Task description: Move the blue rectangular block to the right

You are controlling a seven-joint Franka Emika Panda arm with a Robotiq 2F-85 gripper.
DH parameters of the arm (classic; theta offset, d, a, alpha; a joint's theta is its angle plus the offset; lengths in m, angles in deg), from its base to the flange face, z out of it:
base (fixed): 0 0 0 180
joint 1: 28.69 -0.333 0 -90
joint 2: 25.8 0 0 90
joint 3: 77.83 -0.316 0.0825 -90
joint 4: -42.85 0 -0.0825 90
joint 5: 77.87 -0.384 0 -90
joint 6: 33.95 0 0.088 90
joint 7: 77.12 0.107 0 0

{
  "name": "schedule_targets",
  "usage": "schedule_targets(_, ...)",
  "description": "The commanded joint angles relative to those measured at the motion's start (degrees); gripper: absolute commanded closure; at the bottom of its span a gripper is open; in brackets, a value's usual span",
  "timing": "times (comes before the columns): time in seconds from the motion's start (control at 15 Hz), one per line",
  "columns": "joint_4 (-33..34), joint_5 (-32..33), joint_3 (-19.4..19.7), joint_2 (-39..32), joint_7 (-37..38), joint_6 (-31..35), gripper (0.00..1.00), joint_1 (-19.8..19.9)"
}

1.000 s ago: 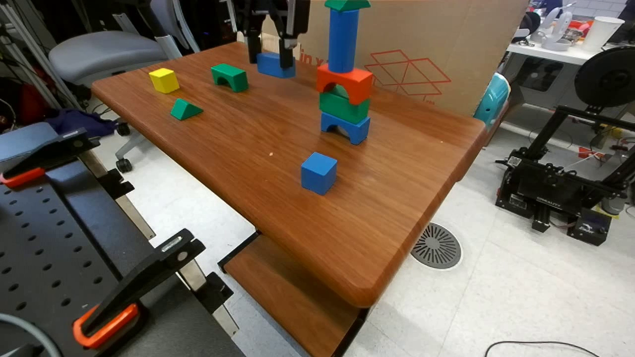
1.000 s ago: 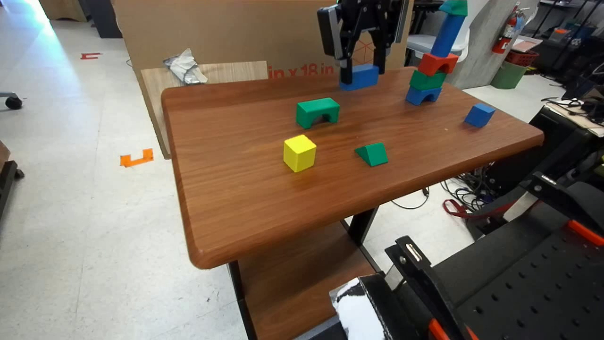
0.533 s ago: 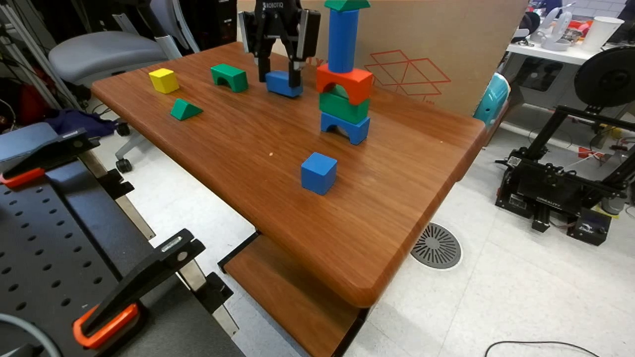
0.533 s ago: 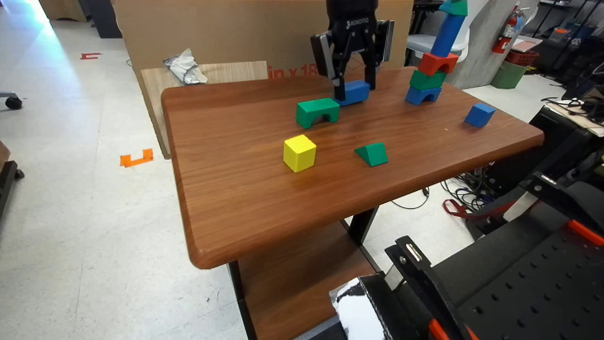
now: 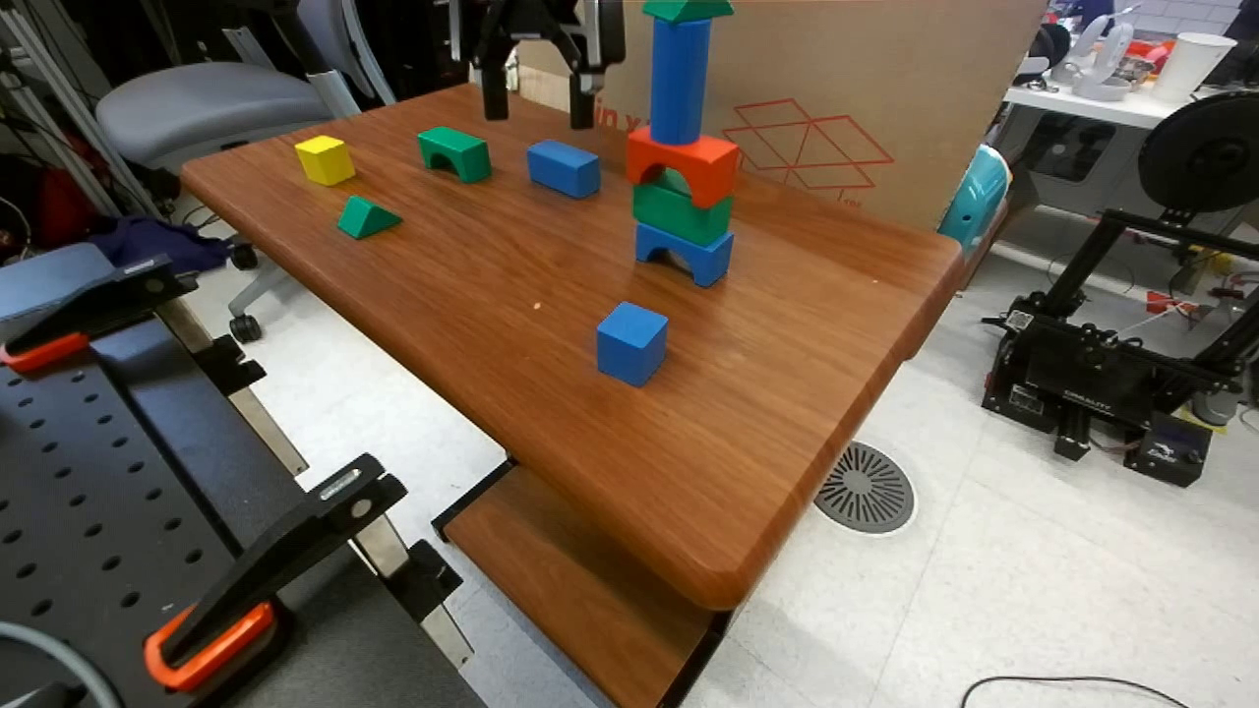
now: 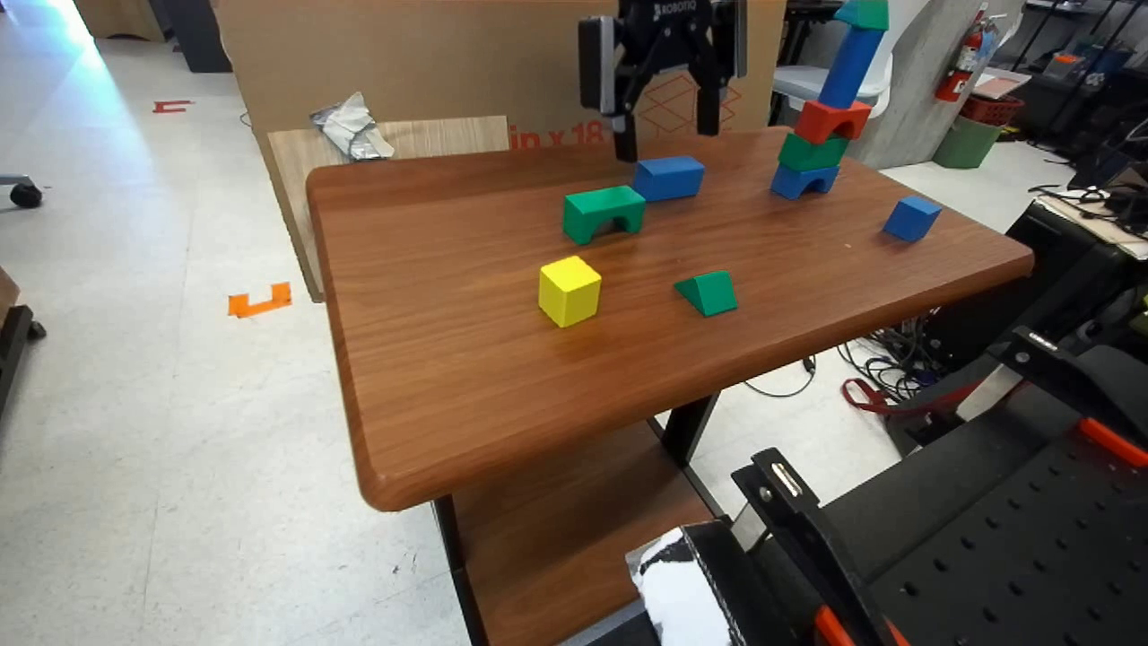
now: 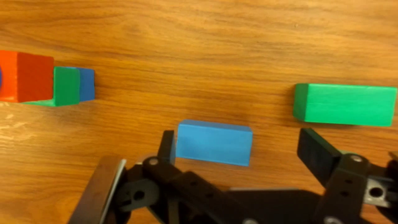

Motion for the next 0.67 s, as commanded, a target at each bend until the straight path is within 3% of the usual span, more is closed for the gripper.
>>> schedule_targets(0.0,-12.47,-0.87,-1.23,12.89,0.87,4.36,0.0,-0.11)
schedule_targets(0.27,-19.62,-5.95,-2.57,23.51,2.49,2.64,0.0,1.0)
schedule_targets(0.33,-13.56,-3.62,-2.01,17.15,1.81,2.33,0.0,0.26)
schedule_targets(0.6,-18.46,-4.97,-2.23,22.85,2.22,2.29,0.0,0.62)
